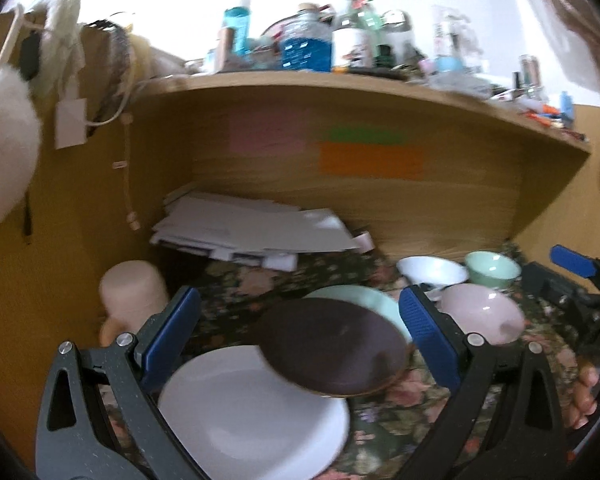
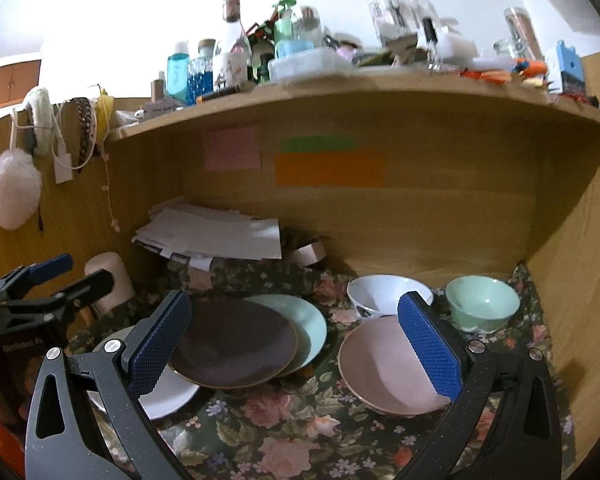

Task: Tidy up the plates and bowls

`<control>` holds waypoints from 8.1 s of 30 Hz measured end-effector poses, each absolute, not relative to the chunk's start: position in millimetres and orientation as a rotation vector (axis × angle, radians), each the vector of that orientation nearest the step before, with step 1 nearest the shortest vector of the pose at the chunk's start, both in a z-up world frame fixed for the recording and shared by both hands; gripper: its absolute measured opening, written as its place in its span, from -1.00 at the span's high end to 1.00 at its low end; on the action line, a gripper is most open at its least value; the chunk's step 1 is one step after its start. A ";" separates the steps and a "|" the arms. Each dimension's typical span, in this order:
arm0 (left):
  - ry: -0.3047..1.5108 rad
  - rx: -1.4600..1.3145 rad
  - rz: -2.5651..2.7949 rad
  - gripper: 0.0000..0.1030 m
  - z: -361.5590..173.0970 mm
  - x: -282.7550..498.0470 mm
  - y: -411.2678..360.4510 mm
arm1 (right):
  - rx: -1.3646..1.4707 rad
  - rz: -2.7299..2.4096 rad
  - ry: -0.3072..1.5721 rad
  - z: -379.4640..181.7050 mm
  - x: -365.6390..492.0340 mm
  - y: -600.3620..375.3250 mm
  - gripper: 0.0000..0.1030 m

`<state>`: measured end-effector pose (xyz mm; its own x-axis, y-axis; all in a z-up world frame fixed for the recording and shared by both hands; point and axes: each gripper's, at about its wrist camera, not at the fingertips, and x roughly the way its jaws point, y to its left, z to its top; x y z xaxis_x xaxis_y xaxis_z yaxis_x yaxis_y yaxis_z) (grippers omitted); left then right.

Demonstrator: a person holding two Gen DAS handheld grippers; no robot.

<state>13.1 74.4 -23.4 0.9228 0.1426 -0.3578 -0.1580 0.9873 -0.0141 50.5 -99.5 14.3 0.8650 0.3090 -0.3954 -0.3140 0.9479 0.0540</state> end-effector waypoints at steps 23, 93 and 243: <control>0.486 -0.043 0.182 -0.96 -58.2 52.7 99.7 | -0.066 0.390 0.554 -16.7 99.0 -71.8 -1.00; 0.909 -0.231 -0.016 0.33 -143.3 117.4 152.6 | -0.058 0.576 1.152 -147.0 209.9 -32.3 0.43; 0.669 -0.043 0.151 -0.62 -100.5 19.7 85.6 | 0.018 0.454 0.818 -58.7 54.4 -105.4 -0.19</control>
<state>19.7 85.6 -100.5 0.7739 0.1255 -0.6207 -0.1532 0.9882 0.0087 54.4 -105.4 -58.7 0.5936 0.3972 -0.6999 -0.3834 0.9042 0.1880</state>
